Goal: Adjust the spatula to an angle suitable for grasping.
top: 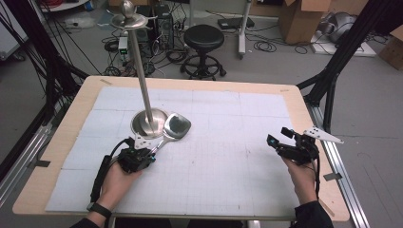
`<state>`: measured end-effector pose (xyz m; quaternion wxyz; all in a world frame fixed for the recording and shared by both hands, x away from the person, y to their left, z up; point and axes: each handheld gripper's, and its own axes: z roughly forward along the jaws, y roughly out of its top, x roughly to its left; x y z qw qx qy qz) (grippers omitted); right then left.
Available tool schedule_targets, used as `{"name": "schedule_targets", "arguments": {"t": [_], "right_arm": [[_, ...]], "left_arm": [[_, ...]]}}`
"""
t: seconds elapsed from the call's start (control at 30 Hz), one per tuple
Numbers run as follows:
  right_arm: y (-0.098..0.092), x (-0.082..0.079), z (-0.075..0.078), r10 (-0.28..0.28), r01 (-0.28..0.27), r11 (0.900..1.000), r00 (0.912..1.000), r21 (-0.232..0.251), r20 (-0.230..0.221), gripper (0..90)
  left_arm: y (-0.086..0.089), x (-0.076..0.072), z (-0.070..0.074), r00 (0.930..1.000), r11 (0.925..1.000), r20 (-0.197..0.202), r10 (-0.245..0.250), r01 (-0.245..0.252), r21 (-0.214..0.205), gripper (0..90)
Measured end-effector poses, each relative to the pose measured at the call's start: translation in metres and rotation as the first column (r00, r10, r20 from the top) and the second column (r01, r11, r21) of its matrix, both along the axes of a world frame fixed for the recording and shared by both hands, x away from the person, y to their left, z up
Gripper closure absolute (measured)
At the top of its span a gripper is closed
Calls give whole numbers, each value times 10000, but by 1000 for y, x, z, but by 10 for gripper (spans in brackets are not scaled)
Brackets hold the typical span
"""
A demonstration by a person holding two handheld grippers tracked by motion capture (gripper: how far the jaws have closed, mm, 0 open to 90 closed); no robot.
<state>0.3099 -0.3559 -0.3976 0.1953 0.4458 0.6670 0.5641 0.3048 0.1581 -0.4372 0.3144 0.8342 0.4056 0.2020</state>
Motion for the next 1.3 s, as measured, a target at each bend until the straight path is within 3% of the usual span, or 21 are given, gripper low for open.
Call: {"name": "schedule_targets", "arguments": {"t": [0.1,0.2,0.37,0.5,0.57,0.73,0.8,0.87,0.9,1.0,1.17,1.2,1.3], "right_arm": [[-1,0,0,-20,20,10000,10000,87,10,173],[-1,0,0,-22,22,10000,10000,85,12,174],[-1,0,1,-18,18,10000,10000,63,62,183],[-1,0,1,-35,35,10000,10000,84,49,184],[-1,0,2,-28,27,10000,10000,68,65,184],[-2,0,4,-66,62,9999,9997,140,252,185],[-3,0,7,-84,76,9996,9995,254,311,185],[-4,-1,9,-124,111,9994,9992,338,382,185],[-5,-2,11,-112,96,9992,9991,389,414,185],[-6,-3,16,-105,79,9990,9982,435,587,186],[-6,-6,25,-62,10,9982,9960,591,889,186],[-6,-7,26,-51,-4,9980,9963,631,863,187],[-6,-8,29,-25,-41,9979,9948,641,1022,191]], "left_arm": [[1,0,2,9998,9995,-70,-192,190,-255,742],[0,-1,4,9991,9985,114,-413,417,-344,743],[2,-3,10,9952,9927,166,-966,975,-708,743],[-3,-3,20,9860,9850,416,-1613,1634,-546,743],[-6,-2,23,9811,9785,483,-1875,1909,-776,743],[-19,1,27,9616,9610,496,-2698,2721,-496,742],[-26,3,27,9522,9512,562,-3002,3032,-566,743],[-32,5,26,9384,9378,581,-3406,3435,-503,742],[-36,5,25,9375,9367,528,-3441,3466,-500,742],[-48,7,25,9186,9186,456,-3926,3941,-286,743],[-70,10,26,8972,8963,667,-4365,4401,-545,742],[-75,11,25,8864,8858,710,-4574,4612,-520,742],[-89,12,24,8714,8706,696,-4856,4893,-511,743]]}}
